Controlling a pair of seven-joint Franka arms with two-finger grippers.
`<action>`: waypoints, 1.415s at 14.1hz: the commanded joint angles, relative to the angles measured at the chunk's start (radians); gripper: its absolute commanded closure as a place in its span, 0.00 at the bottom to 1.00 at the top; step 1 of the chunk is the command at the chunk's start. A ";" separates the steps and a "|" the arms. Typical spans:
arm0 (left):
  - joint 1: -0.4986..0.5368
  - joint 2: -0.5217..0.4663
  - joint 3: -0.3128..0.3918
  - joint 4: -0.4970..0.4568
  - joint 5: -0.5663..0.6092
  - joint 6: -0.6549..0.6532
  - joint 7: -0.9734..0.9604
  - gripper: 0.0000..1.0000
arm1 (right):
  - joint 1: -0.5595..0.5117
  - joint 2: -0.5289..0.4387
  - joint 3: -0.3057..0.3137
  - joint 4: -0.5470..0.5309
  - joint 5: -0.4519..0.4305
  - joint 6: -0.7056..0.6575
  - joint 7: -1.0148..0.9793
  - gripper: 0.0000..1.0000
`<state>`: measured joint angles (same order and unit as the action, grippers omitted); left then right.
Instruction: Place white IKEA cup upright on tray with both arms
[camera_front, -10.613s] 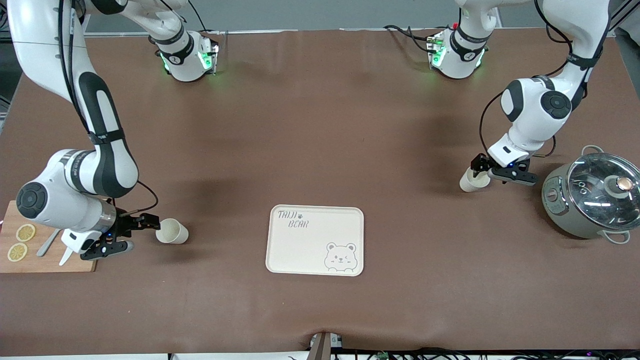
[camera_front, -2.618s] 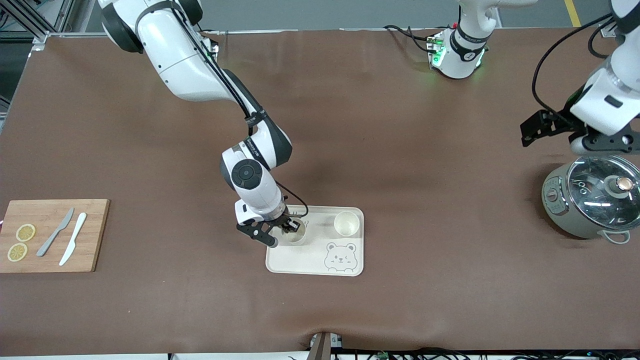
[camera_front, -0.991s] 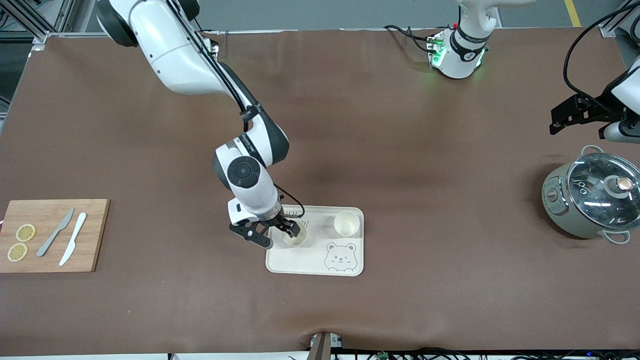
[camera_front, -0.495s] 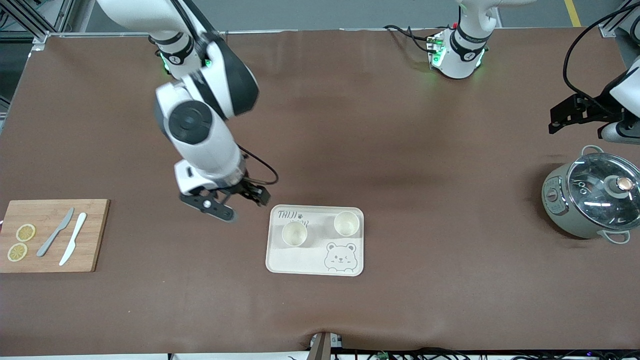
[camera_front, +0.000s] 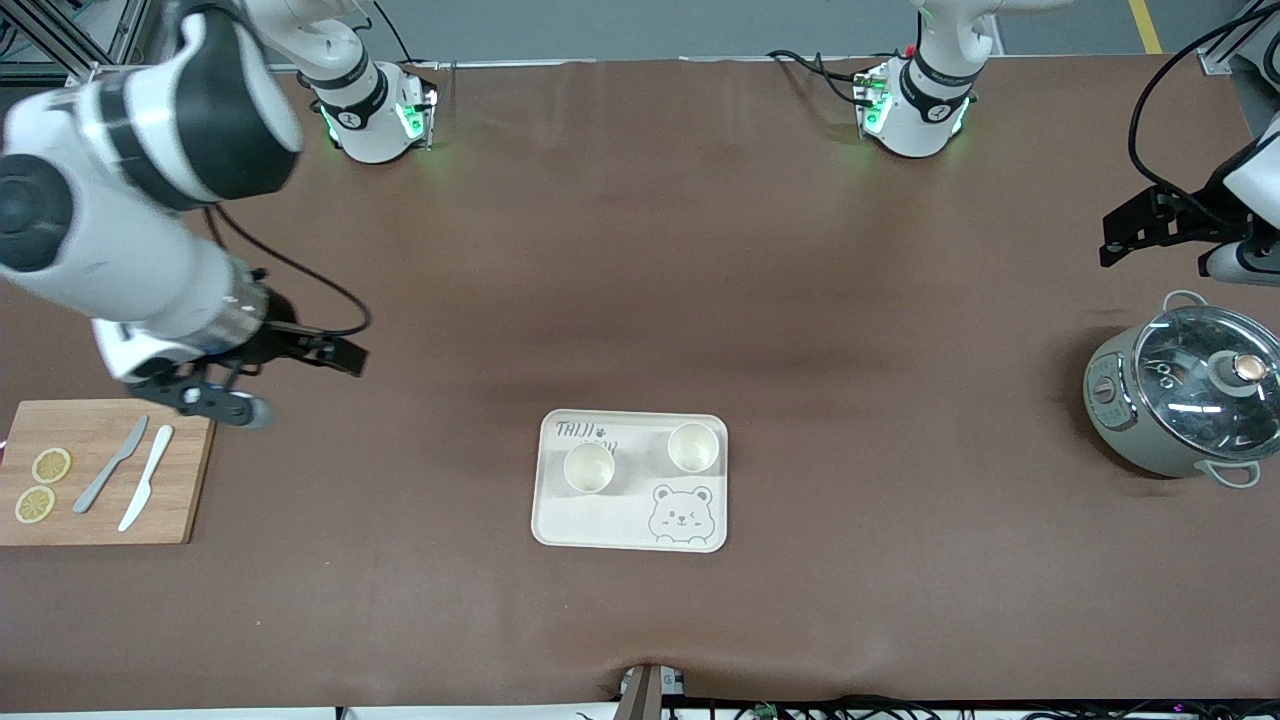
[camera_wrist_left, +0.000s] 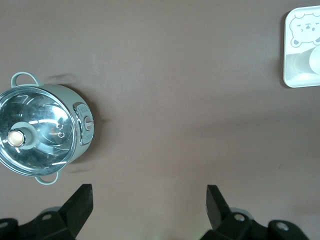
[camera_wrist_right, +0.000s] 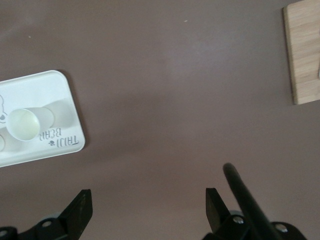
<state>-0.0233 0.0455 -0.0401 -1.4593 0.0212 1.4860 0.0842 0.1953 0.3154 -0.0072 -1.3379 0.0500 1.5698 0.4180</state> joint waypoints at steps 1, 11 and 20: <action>0.003 -0.003 0.002 0.017 -0.006 -0.023 0.023 0.00 | -0.088 -0.006 0.016 0.019 0.001 -0.037 -0.143 0.00; 0.003 -0.004 0.003 0.016 -0.009 -0.036 0.025 0.00 | -0.240 0.005 0.013 0.022 -0.012 -0.022 -0.397 0.00; 0.006 -0.003 0.003 0.016 -0.009 -0.036 0.026 0.00 | -0.231 0.019 0.013 0.017 -0.018 0.019 -0.384 0.00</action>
<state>-0.0230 0.0455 -0.0399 -1.4559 0.0212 1.4685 0.0846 -0.0345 0.3259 -0.0012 -1.3280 0.0426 1.5797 0.0309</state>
